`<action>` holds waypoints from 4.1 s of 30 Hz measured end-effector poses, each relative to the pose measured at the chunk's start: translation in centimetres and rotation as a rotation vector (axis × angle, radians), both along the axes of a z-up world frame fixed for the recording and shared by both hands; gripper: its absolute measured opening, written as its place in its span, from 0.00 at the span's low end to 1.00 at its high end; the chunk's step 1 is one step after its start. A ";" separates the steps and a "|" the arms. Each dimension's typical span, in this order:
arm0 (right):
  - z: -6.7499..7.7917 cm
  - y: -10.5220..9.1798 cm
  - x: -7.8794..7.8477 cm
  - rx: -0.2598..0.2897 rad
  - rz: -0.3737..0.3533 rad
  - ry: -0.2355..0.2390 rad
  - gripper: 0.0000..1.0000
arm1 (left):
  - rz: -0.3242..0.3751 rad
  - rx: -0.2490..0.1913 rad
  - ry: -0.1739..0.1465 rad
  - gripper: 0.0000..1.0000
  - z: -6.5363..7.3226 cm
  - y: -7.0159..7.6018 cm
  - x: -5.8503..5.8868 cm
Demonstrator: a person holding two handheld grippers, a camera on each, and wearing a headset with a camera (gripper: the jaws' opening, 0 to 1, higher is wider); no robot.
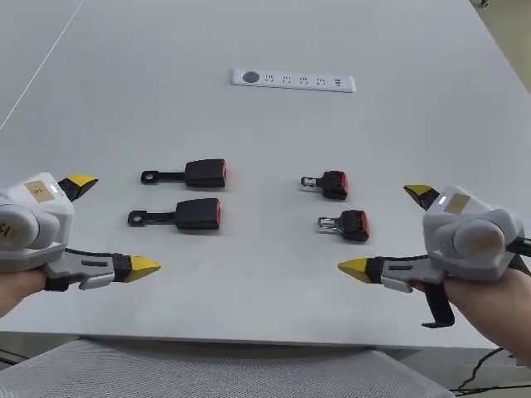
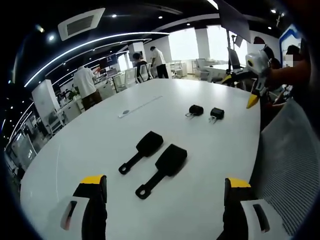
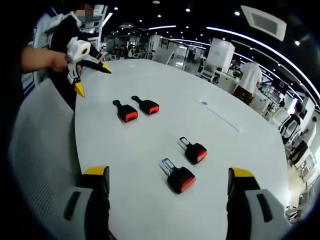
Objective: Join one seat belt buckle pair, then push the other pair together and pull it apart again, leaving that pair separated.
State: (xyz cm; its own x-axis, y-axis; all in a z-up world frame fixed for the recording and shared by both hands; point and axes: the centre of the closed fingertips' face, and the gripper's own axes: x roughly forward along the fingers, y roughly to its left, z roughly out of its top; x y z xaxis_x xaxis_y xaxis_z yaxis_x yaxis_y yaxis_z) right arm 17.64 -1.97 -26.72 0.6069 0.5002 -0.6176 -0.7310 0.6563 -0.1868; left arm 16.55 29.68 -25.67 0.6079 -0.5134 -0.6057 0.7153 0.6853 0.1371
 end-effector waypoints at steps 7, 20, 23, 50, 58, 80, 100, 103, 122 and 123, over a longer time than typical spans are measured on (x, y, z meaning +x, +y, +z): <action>0.0 0.2 -0.1 0.003 0.004 -0.003 0.99 | -0.007 0.004 0.006 0.98 -0.2 -0.1 -0.2; -0.3 0.1 -0.4 -0.018 0.008 0.011 0.99 | -0.013 0.011 0.003 0.98 0.1 -0.3 -0.1; -0.3 -0.1 -0.3 -0.021 -0.003 0.015 0.99 | -0.017 0.012 0.003 0.97 0.1 -0.4 -0.1; -0.1 -0.2 -0.5 -0.034 -0.002 0.042 0.98 | -0.020 0.052 -0.005 0.98 0.0 -0.7 0.6; -0.1 -0.3 -0.2 -0.044 -0.004 0.038 0.99 | -0.032 0.057 -0.003 0.97 0.0 -1.1 0.8; 0.4 -0.5 -0.4 -0.077 0.001 0.016 0.97 | -0.036 0.065 -0.007 0.96 0.2 -1.3 0.9; 0.3 -0.3 -0.1 -0.131 0.044 0.012 0.90 | -0.050 0.102 0.009 0.93 -0.4 -0.8 1.0; 0.0 -0.5 -0.1 -0.140 0.054 0.019 0.90 | -0.074 0.119 0.011 0.93 -0.6 -1.1 1.3; -1.3 0.2 0.1 -0.195 0.147 0.049 0.80 | -0.214 0.214 0.034 0.86 -2.9 -2.5 2.5; -1.5 0.2 0.1 -0.198 0.156 0.057 0.80 | -0.218 0.217 0.037 0.85 -3.1 -2.5 2.5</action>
State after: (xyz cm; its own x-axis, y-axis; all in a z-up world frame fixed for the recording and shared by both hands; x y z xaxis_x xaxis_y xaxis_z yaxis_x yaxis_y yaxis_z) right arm 17.71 -1.81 -28.20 0.4930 0.4508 -0.7441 -0.8336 0.4896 -0.2557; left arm 19.10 27.14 -28.74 0.4734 -0.4854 -0.7350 0.8495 0.4724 0.2350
